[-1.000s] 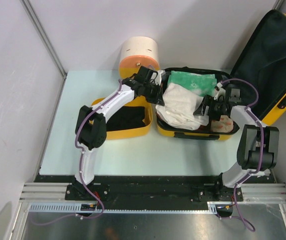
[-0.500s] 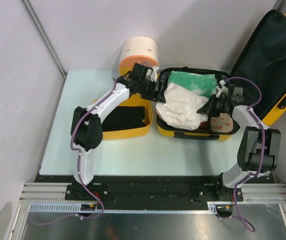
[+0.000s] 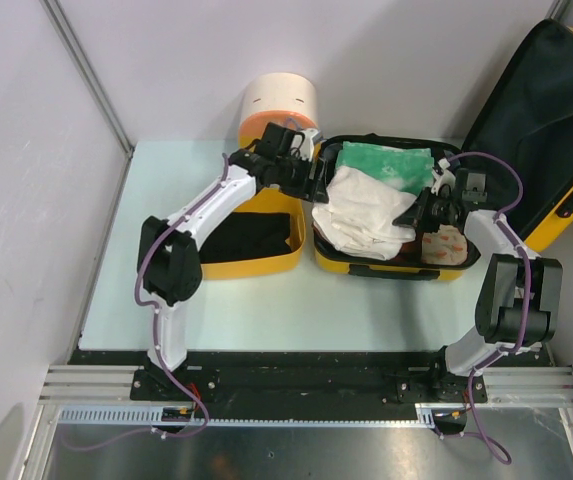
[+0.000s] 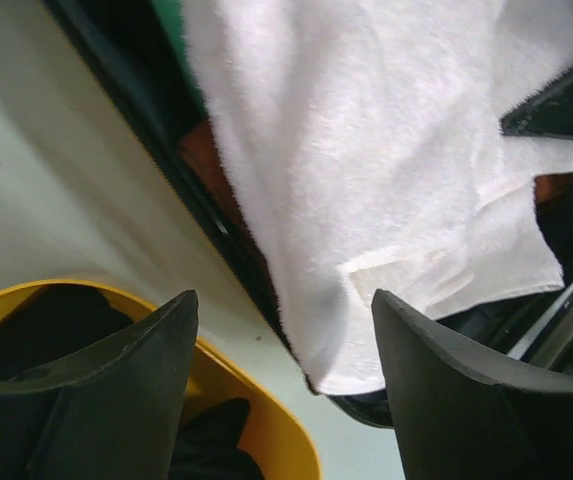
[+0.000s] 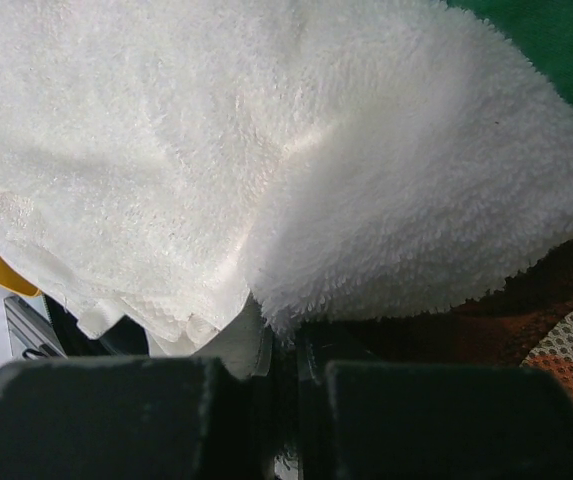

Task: Open, take out, and arrange the luggage

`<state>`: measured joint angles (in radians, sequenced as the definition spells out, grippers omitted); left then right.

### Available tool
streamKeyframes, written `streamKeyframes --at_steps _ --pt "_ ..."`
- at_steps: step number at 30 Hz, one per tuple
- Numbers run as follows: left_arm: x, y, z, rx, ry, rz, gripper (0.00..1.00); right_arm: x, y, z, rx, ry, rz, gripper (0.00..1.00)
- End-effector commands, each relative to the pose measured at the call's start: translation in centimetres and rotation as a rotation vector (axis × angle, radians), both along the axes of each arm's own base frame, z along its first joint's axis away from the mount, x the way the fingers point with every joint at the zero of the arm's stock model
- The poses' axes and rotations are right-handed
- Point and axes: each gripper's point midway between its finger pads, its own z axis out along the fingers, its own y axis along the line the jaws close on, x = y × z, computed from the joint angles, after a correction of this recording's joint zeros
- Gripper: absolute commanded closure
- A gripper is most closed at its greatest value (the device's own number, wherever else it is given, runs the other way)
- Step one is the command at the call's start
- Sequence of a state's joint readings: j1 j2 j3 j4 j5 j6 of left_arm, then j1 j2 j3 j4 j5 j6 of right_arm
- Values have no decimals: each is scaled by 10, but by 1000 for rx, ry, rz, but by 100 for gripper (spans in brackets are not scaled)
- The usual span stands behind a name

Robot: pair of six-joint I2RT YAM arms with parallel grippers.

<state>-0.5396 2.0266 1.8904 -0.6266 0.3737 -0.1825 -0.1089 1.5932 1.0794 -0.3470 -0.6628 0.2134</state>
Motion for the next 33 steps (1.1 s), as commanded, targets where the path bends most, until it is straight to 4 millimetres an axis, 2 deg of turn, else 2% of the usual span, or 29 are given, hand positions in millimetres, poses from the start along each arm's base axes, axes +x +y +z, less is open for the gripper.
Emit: streamKeyframes --at_steps 1,6,10,15,18,19,20,21,22,27,33 --pt "-15 -15 2 -41 47 -38 26 14 6 22 5 -71 17 100" --pt "-26 -24 -9 -50 102 -55 28 15 6 23 -2 -77 16 100" --pt "-34 -28 -13 -51 126 -70 41 14 5 23 -5 -75 16 100" --pt "-40 -31 -17 -43 141 -74 49 14 5 22 -6 -77 19 100" --pt "-39 -31 -19 -37 144 -66 61 14 6 23 -7 -80 22 100" --pt "-39 -31 -18 -37 142 -65 75 14 6 24 -7 -82 22 100" --pt "-39 -31 -16 -39 139 -67 81 13 5 24 -6 -81 24 100" --pt "-37 -32 -13 -45 126 -68 94 12 6 24 -7 -82 27 100" --pt "-37 -32 -10 -45 119 -71 99 12 6 26 -7 -86 27 100" --pt "-33 -33 20 -72 42 -93 100 12 5 39 -12 -131 34 100" --pt "-34 -31 74 -109 -114 -151 100 14 3 78 -40 -246 34 100"
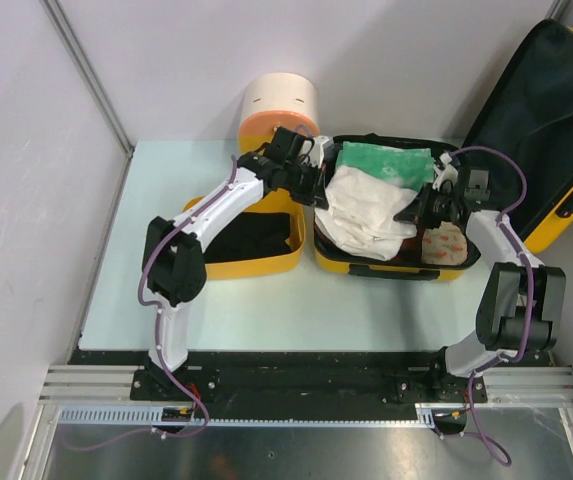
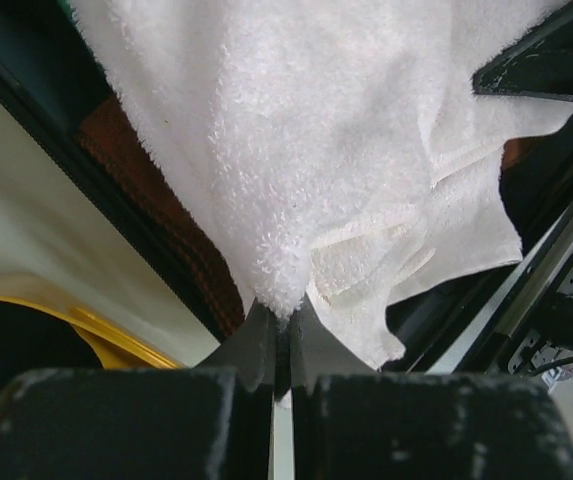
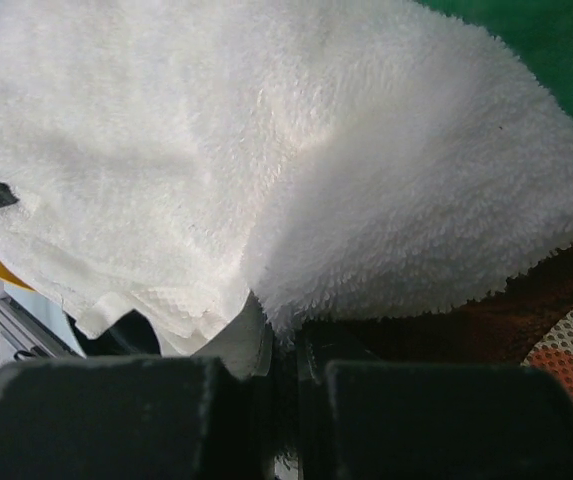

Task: Open, take out, and arrange the luggage

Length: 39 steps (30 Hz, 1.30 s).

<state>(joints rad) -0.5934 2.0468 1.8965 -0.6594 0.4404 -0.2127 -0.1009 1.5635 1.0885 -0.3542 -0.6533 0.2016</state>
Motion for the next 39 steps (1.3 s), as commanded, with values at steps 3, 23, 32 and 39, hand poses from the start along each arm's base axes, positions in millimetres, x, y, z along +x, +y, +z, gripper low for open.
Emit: streamKeyframes --at_steps 3,23,32,39 --pt "-4 1 97 -101 -246 -73 100 12 0 83 -36 -254 18 100" --pt "8 22 48 -109 -51 -14 100 15 1 54 -149 -165 7 55" --pt "29 47 35 -89 -16 81 100 3 8 45 -147 -101 18 40" --pt "37 63 39 -82 -31 127 100 -9 20 24 -81 -12 30 36"
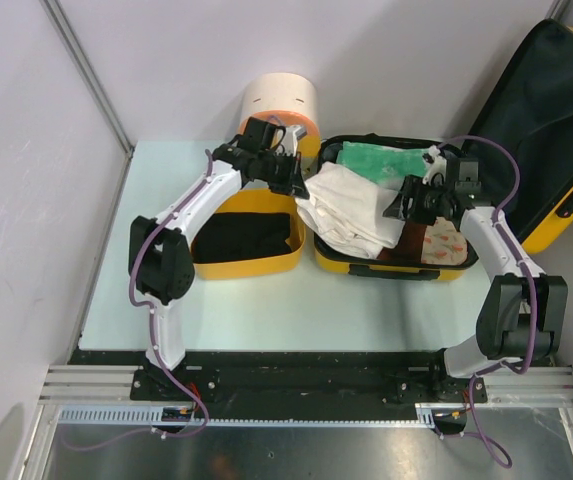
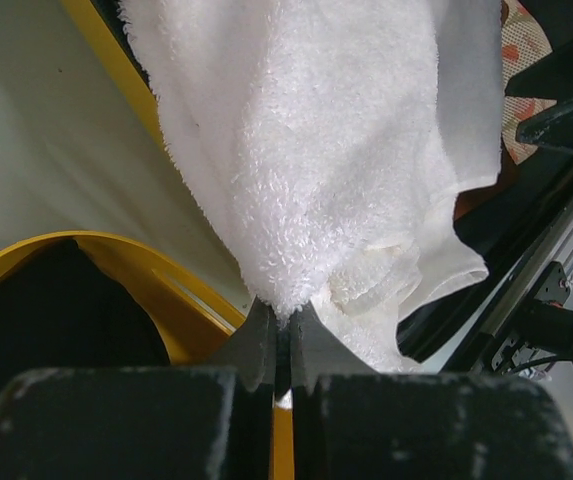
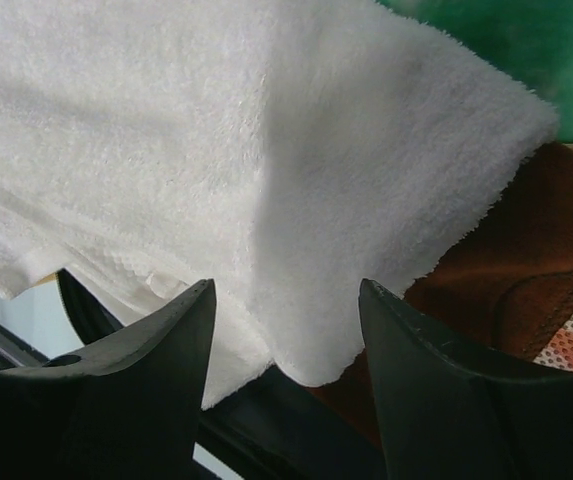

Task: Open, take out, and arrange the luggage

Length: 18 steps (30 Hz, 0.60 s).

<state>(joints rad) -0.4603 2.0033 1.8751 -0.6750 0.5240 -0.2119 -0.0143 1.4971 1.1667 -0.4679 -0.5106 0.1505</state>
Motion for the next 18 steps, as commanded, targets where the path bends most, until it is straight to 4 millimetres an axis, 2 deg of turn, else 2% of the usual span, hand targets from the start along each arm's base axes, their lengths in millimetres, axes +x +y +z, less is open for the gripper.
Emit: streamKeyframes --at_steps 1,6,14,18 --pt "13 16 21 -21 -53 60 100 -7 11 -5 67 50 11 36" --pt "19 32 16 2 -51 105 100 -8 13 -13 74 78 -2 34" --pt "23 50 16 10 -51 143 100 -20 11 -3 51 70 11 30" --pt "22 54 16 13 -49 150 100 -30 31 -7 88 116 66 31"
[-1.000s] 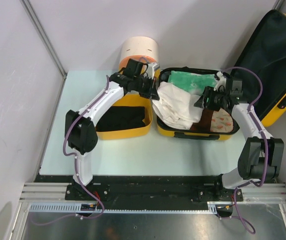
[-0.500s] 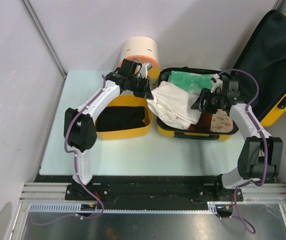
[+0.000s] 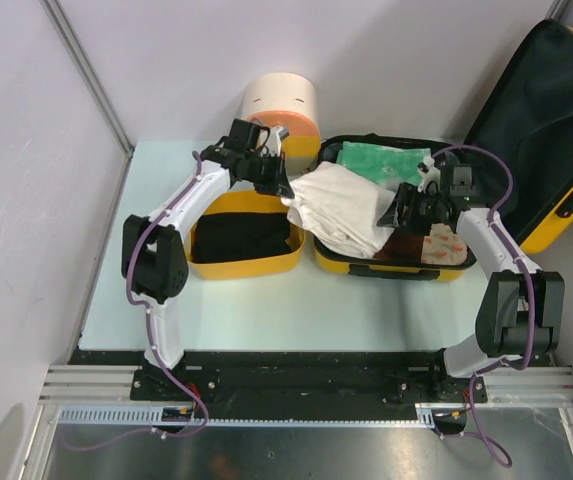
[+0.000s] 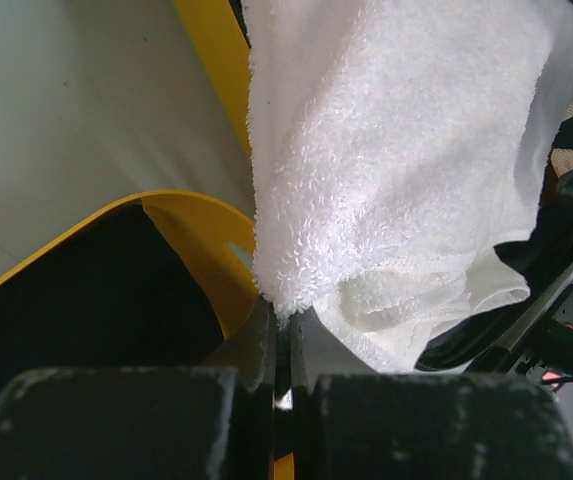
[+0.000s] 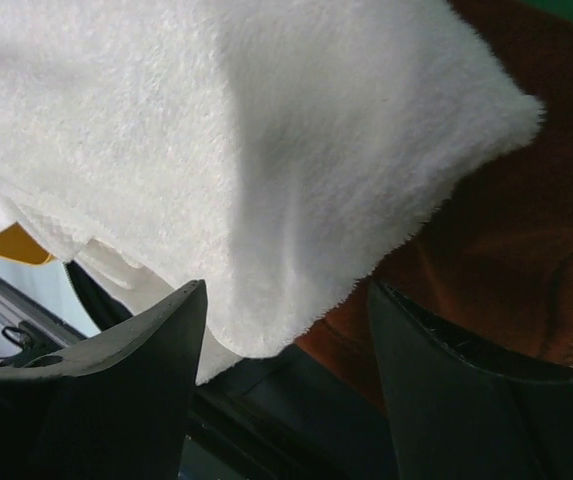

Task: Open, take out, and arrange the luggage

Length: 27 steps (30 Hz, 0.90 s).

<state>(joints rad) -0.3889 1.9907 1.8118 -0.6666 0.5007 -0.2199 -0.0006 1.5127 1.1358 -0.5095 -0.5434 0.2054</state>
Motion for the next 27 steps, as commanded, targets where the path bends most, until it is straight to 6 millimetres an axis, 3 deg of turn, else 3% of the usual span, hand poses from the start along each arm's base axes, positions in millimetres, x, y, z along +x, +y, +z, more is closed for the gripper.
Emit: streamKeyframes --at_steps 1,5,10,18,22,27 --pt "8 18 33 -14 -85 58 100 -14 26 10 43 4 79 31" --pt "8 22 27 -8 -70 63 100 -6 44 8 91 -12 108 32" --pt "5 16 26 -38 -46 41 100 4 41 -6 76 4 80 32" --pt "-12 -6 29 -92 -26 -54 100 -19 26 -3 55 64 77 41" --pt "-25 -11 17 -90 17 -77 100 -26 21 -7 31 89 79 34" --pt "-28 -13 12 -90 35 -82 100 -17 21 -18 32 97 60 30"
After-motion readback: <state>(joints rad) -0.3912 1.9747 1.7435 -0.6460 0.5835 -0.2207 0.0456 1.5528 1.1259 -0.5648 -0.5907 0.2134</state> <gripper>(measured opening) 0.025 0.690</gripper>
